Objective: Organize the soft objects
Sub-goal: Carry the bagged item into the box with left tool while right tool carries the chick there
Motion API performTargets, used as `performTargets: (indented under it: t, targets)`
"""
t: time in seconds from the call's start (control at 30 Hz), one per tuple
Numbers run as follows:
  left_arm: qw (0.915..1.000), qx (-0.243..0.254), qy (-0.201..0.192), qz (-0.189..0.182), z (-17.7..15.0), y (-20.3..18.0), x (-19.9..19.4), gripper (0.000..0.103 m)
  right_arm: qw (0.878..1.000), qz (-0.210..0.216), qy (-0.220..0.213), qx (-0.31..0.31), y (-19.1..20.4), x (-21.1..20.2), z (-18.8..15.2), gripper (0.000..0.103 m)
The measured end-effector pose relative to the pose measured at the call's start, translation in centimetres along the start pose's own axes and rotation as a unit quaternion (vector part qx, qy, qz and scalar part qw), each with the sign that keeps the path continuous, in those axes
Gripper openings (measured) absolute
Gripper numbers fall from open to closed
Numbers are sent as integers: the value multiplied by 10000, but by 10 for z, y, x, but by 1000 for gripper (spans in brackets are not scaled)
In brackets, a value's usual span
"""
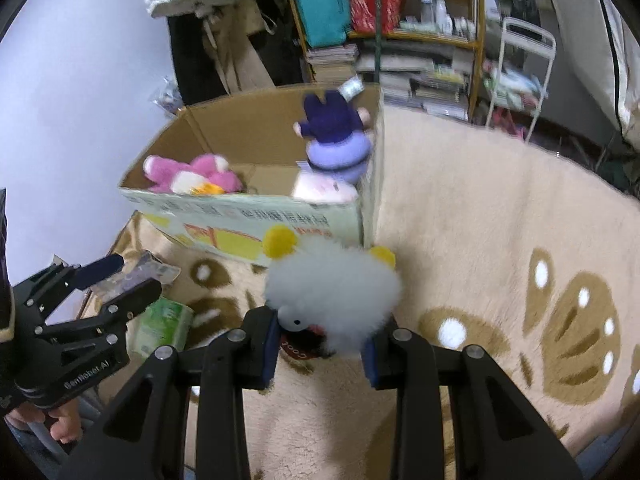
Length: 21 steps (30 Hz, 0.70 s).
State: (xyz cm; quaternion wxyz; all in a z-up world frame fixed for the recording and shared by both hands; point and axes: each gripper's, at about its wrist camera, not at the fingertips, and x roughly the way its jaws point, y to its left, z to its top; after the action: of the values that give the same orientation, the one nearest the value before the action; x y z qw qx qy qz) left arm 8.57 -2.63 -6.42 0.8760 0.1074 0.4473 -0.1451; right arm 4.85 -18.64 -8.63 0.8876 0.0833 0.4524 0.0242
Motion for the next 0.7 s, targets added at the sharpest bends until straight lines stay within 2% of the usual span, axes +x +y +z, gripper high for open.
performTargets:
  t: [0.17, 0.43, 0.57, 0.7]
  targets:
    - [9984, -3, -569, 59, 12, 9, -32, 57, 9992, 57, -347, -178, 7, -18, 11, 35]
    - [9898, 106, -1415, 154, 37, 15, -73, 57, 9961, 231, -840, -156, 10, -38, 31, 35]
    - [9847, 168, -1727, 159, 48, 15, -79, 57, 9934, 257, -1118, -92, 9, -45, 43, 35]
    - [9820, 137, -1878, 125, 66, 17, -76, 57, 9907, 269, -1332, -27, 6, -48, 52, 35]
